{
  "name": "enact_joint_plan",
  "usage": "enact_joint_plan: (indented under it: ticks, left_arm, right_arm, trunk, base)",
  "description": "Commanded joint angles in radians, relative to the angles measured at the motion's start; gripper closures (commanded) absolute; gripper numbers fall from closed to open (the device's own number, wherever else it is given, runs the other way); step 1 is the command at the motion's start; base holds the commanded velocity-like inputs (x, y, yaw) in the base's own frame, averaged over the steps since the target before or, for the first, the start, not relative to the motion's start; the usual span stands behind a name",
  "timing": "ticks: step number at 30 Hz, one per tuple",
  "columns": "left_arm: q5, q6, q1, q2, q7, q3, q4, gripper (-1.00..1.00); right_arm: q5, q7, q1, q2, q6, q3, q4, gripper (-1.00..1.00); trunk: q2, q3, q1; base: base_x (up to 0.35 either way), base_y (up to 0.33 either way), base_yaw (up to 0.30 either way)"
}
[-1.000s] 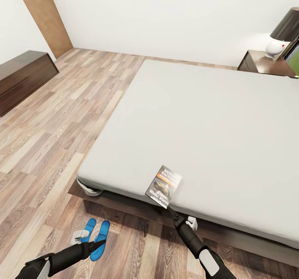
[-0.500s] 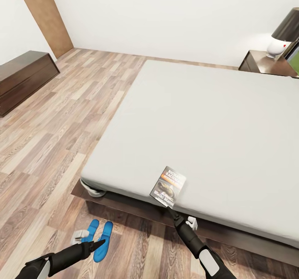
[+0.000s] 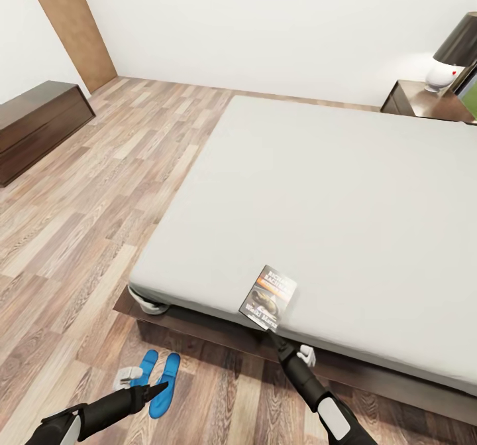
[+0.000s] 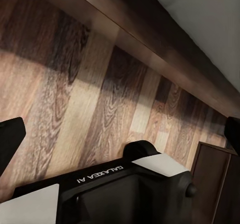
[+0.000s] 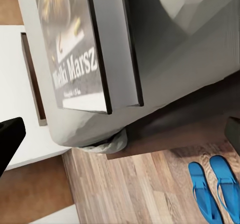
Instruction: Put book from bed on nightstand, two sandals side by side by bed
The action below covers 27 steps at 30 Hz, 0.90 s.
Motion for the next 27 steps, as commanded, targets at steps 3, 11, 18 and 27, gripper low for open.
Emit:
enact_joint_plan:
  ticks: [3,11,18,27]
  left_arm:
    - [0.006,0.01,0.0,0.0,-0.003,0.001,0.0,-1.0]
    - [0.006,0.01,0.0,0.0,-0.003,0.001,0.0,-1.0]
    - [0.006,0.01,0.0,0.0,-0.003,0.001,0.0,-1.0]
    - [0.005,0.01,0.001,0.0,-0.003,0.001,0.0,-1.0]
  right_arm:
    - [-0.02,0.004,0.0,0.0,0.009,-0.005,-0.001,-1.0]
    - [-0.102,0.007,0.0,0.0,0.009,-0.006,-0.004,-1.0]
    - [-0.114,0.007,0.0,0.0,0.012,-0.005,-0.003,-1.0]
    - [-0.115,0.006,0.0,0.0,0.014,-0.004,-0.002,-1.0]
  trunk:
    - [0.0,-0.001,0.0]
    - [0.0,-0.001,0.0]
    - [0.0,-0.001,0.0]
    - [0.0,-0.001,0.0]
  base:
    - [0.0,0.0,0.0]
    - [0.0,0.0,0.0]
    - [0.0,0.0,0.0]
    - [0.0,0.0,0.0]
